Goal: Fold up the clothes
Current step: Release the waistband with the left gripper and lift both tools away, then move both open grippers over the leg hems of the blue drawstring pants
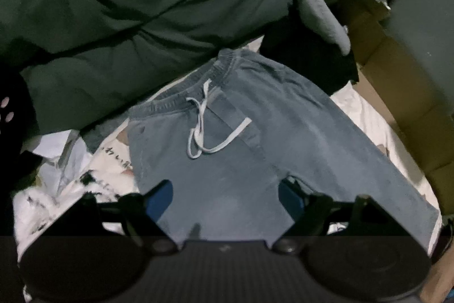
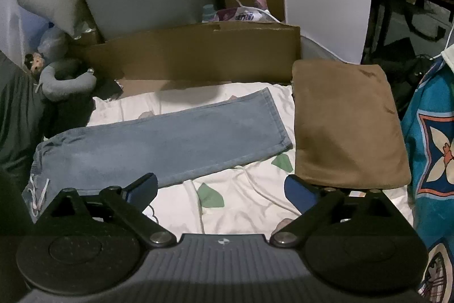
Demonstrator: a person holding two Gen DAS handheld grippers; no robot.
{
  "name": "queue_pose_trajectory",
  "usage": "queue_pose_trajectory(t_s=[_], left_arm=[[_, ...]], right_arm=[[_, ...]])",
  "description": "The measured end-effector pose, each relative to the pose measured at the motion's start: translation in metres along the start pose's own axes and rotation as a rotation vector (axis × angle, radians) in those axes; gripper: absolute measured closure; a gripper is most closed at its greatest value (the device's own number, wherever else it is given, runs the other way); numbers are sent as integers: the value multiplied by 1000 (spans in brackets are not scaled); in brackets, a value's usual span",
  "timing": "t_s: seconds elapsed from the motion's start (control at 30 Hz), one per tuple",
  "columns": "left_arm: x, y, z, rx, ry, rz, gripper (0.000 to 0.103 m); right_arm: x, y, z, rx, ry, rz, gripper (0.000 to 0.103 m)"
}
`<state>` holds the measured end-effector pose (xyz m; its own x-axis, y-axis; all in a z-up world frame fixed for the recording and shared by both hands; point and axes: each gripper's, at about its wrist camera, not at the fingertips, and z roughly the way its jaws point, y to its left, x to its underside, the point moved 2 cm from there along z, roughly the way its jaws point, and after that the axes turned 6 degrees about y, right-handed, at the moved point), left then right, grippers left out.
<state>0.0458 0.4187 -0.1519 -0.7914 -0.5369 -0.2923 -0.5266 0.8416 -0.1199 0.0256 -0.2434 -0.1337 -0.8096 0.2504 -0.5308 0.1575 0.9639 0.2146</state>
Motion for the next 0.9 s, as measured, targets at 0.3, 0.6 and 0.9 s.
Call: queue_pose_trajectory(t_s=[0.3,0.6,0.9], left_arm=[[24,21,10,2,25,-13,19],[40,30,27,15,62,17,19],[51,34,52,44,79,38,20]], right_arm=[[18,5,1,8,42,-35,3],[47,18,8,-65,131,-157,3],[78,14,27,-34,214,-231,3]])
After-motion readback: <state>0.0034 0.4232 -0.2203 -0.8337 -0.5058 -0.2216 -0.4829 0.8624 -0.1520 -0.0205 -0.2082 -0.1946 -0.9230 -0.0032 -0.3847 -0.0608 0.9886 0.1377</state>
